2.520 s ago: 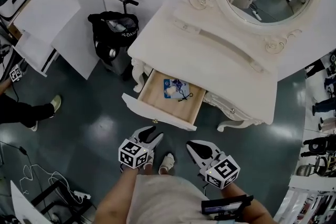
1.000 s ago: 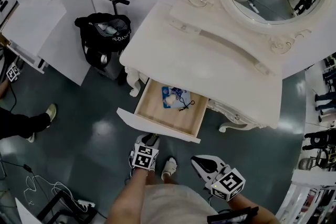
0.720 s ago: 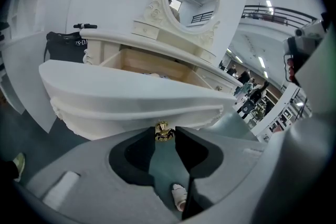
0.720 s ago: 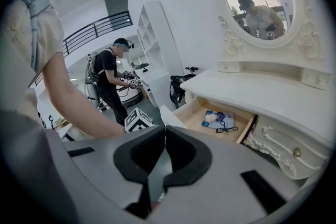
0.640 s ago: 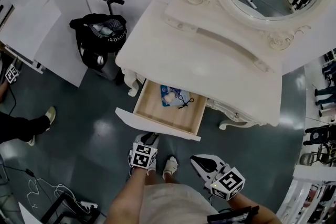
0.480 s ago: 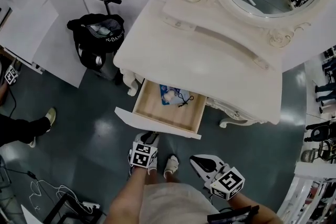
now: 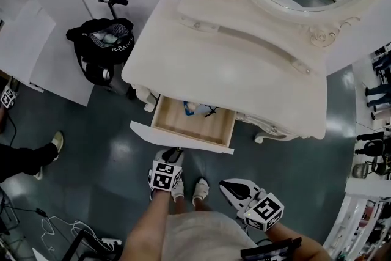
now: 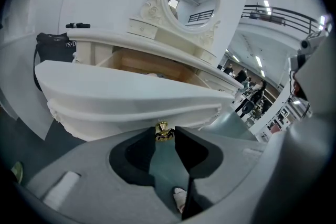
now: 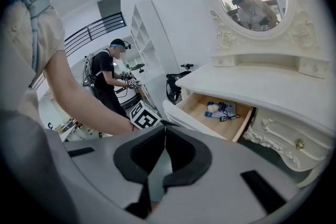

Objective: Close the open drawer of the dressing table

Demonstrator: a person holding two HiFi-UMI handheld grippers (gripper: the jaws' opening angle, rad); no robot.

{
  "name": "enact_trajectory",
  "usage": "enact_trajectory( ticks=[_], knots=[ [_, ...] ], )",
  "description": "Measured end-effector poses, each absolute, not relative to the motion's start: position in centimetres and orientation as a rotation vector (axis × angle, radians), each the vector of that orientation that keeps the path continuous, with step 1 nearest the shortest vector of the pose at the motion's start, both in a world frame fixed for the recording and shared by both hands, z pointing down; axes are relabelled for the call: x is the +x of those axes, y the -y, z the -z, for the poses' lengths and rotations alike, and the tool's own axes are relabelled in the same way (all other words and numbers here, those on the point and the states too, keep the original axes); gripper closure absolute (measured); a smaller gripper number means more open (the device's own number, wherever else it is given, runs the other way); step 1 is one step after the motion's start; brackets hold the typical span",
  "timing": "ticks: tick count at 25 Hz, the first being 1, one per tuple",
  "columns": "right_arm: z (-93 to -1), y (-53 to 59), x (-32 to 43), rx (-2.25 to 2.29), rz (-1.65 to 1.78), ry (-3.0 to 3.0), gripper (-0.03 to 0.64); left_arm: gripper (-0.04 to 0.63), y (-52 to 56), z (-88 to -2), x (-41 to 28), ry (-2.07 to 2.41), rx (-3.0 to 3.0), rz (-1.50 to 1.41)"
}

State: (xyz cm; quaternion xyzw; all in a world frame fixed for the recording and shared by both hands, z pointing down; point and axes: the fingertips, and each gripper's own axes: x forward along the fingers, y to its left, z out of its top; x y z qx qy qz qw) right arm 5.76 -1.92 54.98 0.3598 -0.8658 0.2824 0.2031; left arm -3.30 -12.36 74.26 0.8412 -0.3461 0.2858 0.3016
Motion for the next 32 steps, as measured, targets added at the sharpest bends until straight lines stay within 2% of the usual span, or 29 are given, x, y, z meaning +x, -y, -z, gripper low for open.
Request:
enact_trajectory(
  ticks=[32],
  knots=[
    [-57.0, 3.6, 8.7, 1.052, -0.88, 2.375, 0.601, 0.477, 20.8, -74.2, 0.4, 0.913, 2.263, -0.771]
  ],
)
